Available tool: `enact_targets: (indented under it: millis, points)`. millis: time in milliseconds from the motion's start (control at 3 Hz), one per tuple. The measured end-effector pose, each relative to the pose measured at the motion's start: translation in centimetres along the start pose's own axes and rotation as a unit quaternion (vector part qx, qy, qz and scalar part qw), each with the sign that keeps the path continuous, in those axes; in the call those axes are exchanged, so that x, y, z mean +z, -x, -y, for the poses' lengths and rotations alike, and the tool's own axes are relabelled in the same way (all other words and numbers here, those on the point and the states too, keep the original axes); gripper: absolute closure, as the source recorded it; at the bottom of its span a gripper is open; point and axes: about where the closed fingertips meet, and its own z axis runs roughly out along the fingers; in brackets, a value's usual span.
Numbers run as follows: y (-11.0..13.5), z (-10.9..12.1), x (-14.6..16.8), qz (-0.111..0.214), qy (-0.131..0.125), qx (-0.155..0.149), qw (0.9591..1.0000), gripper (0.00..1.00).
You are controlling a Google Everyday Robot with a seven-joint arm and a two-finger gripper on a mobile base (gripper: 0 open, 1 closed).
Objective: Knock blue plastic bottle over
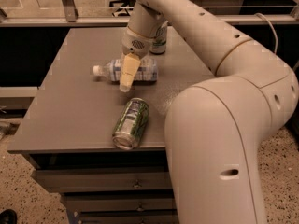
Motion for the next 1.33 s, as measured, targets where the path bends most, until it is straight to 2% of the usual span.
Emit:
enact_targets:
  millis: [333,667,1000,1333]
  points:
    - [-0.3,-0.3,-0.1,0.002,-0.002,0.004,1.0000,0.00]
    - [-1.3,-1.0,-1.7,0.033,-0.029,0.016,0.9989,0.00]
    - [-2.1,-0.9,-3.5,0.067,-0.065,0.026,0.9953,0.00]
    - [-3.5,-1.1,-7.2,0.143,-0.122,0.034,0.9816,0.00]
